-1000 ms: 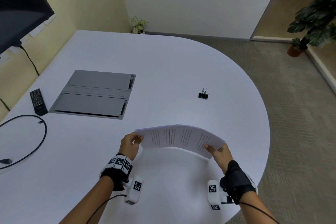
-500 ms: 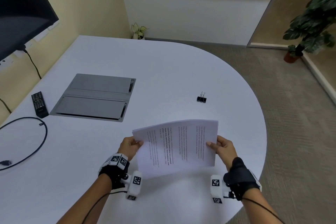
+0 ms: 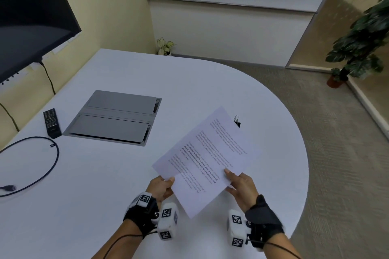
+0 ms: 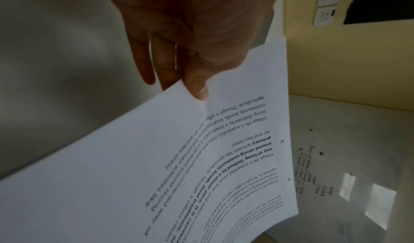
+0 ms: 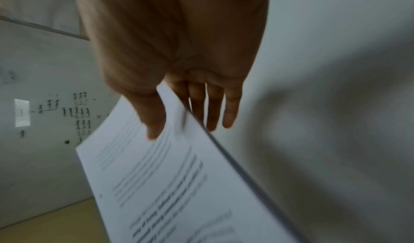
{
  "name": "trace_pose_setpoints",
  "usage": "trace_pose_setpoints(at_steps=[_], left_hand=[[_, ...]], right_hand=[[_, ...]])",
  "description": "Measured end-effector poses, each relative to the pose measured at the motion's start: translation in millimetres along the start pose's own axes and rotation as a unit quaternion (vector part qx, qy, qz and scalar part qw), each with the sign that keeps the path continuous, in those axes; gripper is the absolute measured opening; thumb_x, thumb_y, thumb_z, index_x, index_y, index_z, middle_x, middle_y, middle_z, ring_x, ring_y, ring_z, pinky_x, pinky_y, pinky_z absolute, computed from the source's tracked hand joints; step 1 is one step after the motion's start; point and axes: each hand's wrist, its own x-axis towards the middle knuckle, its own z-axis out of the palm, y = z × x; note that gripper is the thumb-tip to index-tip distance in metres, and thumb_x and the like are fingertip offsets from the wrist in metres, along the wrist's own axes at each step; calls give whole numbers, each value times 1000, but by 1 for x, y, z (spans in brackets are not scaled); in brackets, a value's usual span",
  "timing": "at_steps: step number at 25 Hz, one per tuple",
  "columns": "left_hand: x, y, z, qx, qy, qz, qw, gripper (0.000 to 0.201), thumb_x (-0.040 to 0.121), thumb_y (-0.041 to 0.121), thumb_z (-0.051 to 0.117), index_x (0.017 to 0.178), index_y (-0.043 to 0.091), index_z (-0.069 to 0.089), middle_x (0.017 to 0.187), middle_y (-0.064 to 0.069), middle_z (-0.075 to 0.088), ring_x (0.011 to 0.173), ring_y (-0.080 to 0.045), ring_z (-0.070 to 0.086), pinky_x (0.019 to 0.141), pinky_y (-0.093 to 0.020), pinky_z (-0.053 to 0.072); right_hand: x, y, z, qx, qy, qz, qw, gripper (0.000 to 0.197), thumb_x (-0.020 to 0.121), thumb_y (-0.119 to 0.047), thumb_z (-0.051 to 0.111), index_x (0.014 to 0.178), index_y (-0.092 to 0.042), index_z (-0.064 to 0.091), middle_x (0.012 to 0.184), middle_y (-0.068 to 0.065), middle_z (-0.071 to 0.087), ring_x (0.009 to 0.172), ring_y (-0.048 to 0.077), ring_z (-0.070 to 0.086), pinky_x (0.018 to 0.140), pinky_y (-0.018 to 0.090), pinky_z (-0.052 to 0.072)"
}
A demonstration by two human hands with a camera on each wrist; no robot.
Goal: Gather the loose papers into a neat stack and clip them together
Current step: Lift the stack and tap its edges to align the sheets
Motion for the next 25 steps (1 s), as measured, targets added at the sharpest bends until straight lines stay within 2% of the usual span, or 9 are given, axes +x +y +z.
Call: trace_pose_setpoints(at_steps=[1, 3, 6, 9, 12, 15, 19, 22, 25], left_hand=[[-2, -2, 5, -14, -8, -4, 1000, 16, 92, 2, 48, 104, 7, 58, 80, -5, 68, 68, -20, 66, 48, -22, 57], [-3, -7, 10, -44, -23, -12, 999, 12, 92, 3, 50, 97, 7, 60, 76, -3, 73, 63, -17, 71, 52, -24, 58], [-5, -13, 10, -57, -64, -22, 996, 13, 91, 4, 52, 101, 6, 60, 95, -10, 71, 83, -23, 69, 70, -31, 56], [0, -10, 0, -50, -68, -29, 996, 7, 89, 5, 55, 95, 7, 59, 98, -12, 68, 87, -23, 65, 76, -31, 53], [11, 2, -11, -30, -40, 3, 999, 21, 88, 6, 56, 108, 10, 57, 100, -7, 67, 91, -23, 63, 89, -35, 49], [19, 20, -7, 49, -32, 51, 997, 32, 87, 14, 60, 118, 14, 53, 111, -3, 66, 103, -21, 62, 101, -34, 37], [33, 43, 17, 77, -62, 69, 993, 38, 85, 18, 63, 122, 12, 54, 118, -4, 64, 114, -21, 58, 109, -36, 37], [54, 51, 36, 79, -68, 50, 993, 39, 86, 14, 61, 123, 2, 56, 120, -12, 64, 111, -25, 60, 106, -37, 44], [66, 54, 47, 79, -69, 27, 994, 32, 89, 6, 55, 120, -3, 57, 112, -20, 65, 90, -25, 64, 82, -29, 55]], right_hand=[[2, 1, 8, 25, 21, -19, 999, 39, 85, -13, 65, 122, -4, 61, 120, 13, 68, 107, 29, 65, 86, 38, 54], [5, 0, 18, 72, 54, -51, 995, 41, 89, -4, 58, 130, -3, 54, 126, 16, 64, 112, 32, 62, 95, 46, 51], [8, -4, 16, 78, 66, -70, 992, 42, 91, 1, 54, 132, -3, 51, 125, 17, 62, 113, 35, 61, 103, 52, 44], [5, -11, 4, 42, 57, -71, 995, 36, 91, 0, 54, 127, -3, 55, 119, 15, 66, 105, 31, 65, 96, 47, 50], [3, -18, -15, 17, 25, -51, 998, 29, 90, -1, 55, 118, -7, 61, 109, 9, 72, 94, 23, 71, 79, 35, 60], [4, -23, -33, -9, -20, -1, 1000, 29, 89, -3, 58, 118, -4, 63, 112, 14, 72, 100, 29, 71, 80, 36, 60], [14, -24, -40, -40, -68, 54, 995, 28, 88, -1, 58, 116, 0, 64, 113, 18, 71, 102, 34, 69, 80, 38, 60], [26, -25, -43, -46, -90, 79, 992, 25, 87, 3, 57, 110, 1, 66, 109, 19, 72, 96, 33, 71, 76, 37, 60], [43, -28, -46, -58, -105, 103, 988, 25, 87, 4, 56, 109, 3, 67, 108, 20, 73, 93, 32, 72, 74, 37, 60]])
